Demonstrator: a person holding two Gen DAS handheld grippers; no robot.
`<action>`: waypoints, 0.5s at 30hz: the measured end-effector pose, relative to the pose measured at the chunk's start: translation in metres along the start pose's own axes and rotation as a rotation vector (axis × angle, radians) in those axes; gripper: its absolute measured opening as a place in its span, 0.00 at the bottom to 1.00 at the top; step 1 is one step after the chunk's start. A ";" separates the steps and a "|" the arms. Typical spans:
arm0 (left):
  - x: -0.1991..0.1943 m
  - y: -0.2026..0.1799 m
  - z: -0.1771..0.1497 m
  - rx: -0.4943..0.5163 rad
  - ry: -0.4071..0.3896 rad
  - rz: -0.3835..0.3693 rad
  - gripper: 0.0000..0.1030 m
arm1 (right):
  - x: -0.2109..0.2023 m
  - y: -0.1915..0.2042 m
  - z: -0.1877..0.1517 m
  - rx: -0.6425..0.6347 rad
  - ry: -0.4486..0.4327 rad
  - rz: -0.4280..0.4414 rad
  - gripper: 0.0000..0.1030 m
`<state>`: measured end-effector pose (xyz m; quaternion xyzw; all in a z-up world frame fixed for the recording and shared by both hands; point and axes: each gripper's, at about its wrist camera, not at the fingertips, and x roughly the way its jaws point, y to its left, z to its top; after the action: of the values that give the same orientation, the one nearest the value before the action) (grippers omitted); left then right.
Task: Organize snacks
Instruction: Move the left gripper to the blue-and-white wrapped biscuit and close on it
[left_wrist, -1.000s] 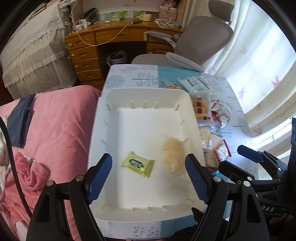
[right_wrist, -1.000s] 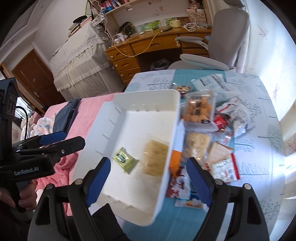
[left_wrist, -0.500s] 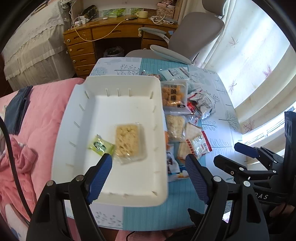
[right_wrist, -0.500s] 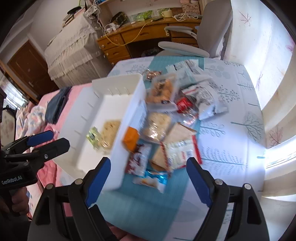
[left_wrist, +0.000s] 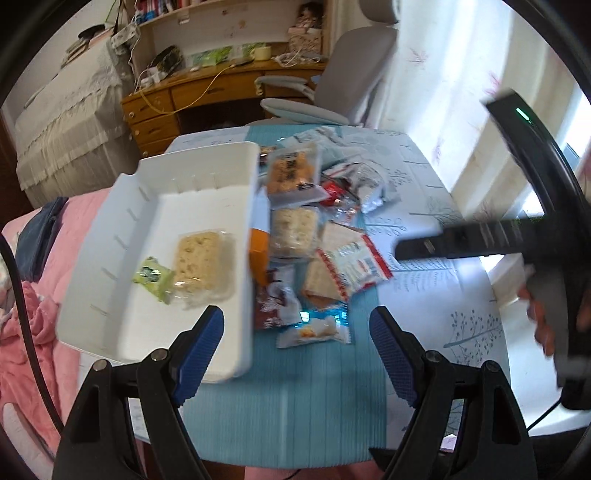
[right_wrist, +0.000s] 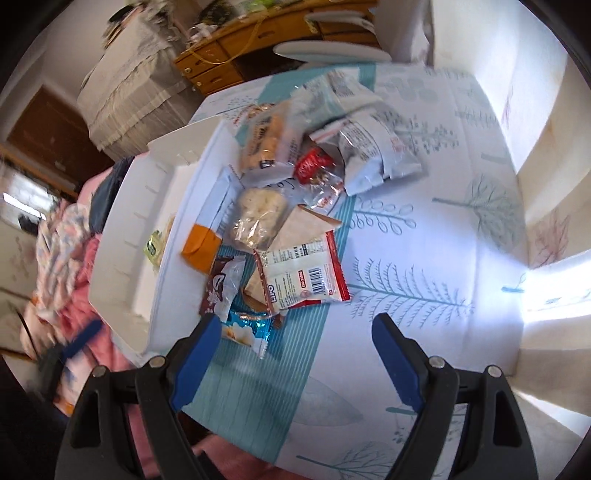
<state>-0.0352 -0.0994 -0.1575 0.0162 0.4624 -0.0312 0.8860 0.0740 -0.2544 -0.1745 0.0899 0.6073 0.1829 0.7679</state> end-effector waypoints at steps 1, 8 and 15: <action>0.003 -0.004 -0.003 -0.001 -0.004 0.002 0.78 | 0.003 -0.004 0.003 0.027 0.012 0.016 0.82; 0.040 -0.023 -0.024 -0.104 0.020 0.057 0.78 | 0.028 -0.017 0.018 0.140 0.070 0.081 0.82; 0.071 -0.029 -0.038 -0.200 0.028 0.126 0.78 | 0.055 -0.014 0.022 0.125 0.129 0.064 0.82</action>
<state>-0.0277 -0.1285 -0.2373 -0.0430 0.4734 0.0712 0.8769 0.1087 -0.2434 -0.2238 0.1450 0.6626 0.1746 0.7137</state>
